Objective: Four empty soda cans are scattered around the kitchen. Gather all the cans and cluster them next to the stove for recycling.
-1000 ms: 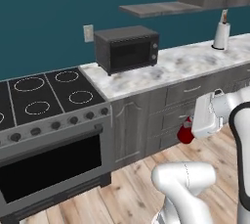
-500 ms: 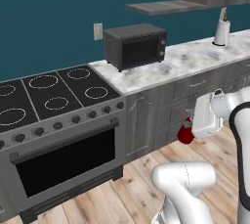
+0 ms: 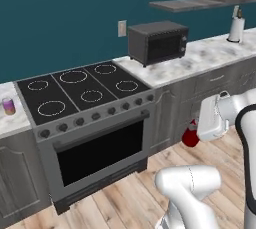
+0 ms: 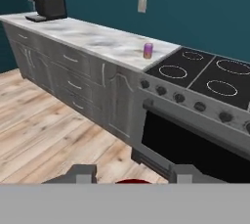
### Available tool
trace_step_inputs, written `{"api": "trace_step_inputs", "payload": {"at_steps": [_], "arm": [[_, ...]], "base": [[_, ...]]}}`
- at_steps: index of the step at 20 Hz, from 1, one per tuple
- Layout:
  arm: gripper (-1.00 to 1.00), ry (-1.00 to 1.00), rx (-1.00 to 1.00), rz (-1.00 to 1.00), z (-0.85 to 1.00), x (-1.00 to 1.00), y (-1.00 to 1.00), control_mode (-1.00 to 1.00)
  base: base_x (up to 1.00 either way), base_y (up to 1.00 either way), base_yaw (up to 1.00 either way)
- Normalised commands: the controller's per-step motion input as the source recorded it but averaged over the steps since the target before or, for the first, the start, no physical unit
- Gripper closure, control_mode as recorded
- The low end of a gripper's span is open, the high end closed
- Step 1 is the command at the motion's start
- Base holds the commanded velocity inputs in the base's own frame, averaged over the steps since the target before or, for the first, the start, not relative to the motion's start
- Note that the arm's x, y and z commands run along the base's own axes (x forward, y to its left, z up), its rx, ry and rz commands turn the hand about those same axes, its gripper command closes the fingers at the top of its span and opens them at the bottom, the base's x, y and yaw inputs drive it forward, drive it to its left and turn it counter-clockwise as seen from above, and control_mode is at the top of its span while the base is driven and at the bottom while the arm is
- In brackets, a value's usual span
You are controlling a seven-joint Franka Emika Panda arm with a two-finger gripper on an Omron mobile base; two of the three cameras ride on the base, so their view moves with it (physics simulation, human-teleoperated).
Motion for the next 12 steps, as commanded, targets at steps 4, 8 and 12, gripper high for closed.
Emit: {"api": "trace_step_inputs", "payload": {"at_steps": [4, 8, 12], "arm": [[1.0, 0.0, 0.0, 0.0, 0.0, 0.0, 0.0, 1.0], [1.0, 0.0, 0.0, 0.0, 0.0, 0.0, 0.0, 1.0], [1.0, 0.0, 0.0, 0.0, 0.0, 0.0, 0.0, 1.0]], "base": [[-0.38, 1.0, -0.03], [-0.38, 1.0, -0.02], [-0.29, 0.96, -0.01]]}}
